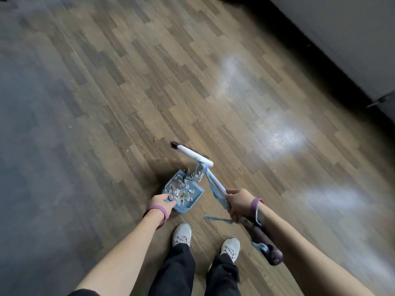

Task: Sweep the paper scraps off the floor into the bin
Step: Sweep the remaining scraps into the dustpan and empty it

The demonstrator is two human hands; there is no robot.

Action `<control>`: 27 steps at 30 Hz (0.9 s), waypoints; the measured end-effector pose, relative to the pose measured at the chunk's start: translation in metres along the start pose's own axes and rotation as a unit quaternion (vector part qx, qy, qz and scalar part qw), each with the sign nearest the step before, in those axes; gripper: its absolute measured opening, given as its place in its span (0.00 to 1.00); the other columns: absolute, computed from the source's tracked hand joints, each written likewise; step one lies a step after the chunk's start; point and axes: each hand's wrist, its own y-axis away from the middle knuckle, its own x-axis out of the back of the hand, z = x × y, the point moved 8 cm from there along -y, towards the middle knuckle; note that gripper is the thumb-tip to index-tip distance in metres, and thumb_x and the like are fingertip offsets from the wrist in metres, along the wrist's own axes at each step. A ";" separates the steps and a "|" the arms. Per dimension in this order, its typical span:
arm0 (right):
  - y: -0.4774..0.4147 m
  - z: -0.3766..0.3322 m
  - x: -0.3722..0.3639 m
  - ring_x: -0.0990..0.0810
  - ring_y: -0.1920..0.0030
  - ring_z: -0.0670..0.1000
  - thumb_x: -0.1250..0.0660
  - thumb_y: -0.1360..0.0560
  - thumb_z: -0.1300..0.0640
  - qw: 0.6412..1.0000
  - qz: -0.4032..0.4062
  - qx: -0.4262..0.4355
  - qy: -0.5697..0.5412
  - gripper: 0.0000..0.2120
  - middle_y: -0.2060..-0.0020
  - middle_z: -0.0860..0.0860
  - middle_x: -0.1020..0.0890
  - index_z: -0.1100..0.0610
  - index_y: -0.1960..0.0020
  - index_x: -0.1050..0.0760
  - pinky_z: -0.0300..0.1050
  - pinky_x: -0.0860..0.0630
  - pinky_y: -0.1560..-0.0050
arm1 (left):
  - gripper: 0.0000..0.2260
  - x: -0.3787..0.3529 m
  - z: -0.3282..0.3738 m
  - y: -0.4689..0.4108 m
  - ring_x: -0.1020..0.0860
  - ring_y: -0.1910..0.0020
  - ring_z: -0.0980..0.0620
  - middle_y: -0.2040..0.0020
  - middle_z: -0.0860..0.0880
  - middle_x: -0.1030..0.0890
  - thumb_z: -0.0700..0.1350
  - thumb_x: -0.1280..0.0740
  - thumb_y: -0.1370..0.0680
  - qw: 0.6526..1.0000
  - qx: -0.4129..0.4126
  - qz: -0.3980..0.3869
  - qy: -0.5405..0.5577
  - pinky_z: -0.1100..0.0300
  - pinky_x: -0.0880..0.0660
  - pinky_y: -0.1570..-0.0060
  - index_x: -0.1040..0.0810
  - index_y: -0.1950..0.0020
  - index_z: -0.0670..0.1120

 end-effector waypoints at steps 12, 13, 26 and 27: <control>0.002 0.027 -0.049 0.37 0.85 0.43 0.49 0.18 0.63 0.964 -0.096 -0.106 -0.226 0.13 0.78 0.51 0.35 0.59 0.38 0.30 0.29 0.40 0.84 | 0.08 0.004 -0.023 -0.012 0.34 0.66 0.46 0.68 0.47 0.28 0.40 0.31 0.28 1.000 0.016 -0.016 -0.011 0.60 0.32 0.59 0.25 0.66 0.48; 0.008 0.026 -0.046 0.38 0.86 0.42 0.49 0.18 0.62 0.955 -0.102 -0.113 -0.255 0.12 0.79 0.50 0.36 0.55 0.41 0.29 0.27 0.41 0.84 | 0.08 0.006 -0.023 -0.012 0.34 0.66 0.46 0.69 0.47 0.28 0.39 0.31 0.28 1.000 0.015 -0.016 -0.004 0.60 0.33 0.59 0.25 0.66 0.47; 0.001 0.004 -0.026 0.34 0.84 0.47 0.47 0.20 0.64 0.993 -0.015 -0.028 -0.113 0.11 0.74 0.54 0.32 0.58 0.47 0.27 0.34 0.36 0.81 | 0.03 0.019 -0.023 -0.003 0.36 0.70 0.47 0.71 0.50 0.30 0.44 0.32 0.26 0.997 -0.023 -0.025 -0.065 0.62 0.33 0.61 0.19 0.57 0.46; -0.005 0.006 -0.026 0.33 0.84 0.46 0.46 0.20 0.64 0.994 -0.005 -0.028 -0.105 0.10 0.73 0.53 0.31 0.58 0.45 0.27 0.35 0.35 0.81 | 0.03 0.020 -0.023 -0.004 0.36 0.70 0.47 0.72 0.50 0.30 0.44 0.32 0.26 0.997 -0.024 -0.027 -0.070 0.62 0.33 0.62 0.20 0.58 0.46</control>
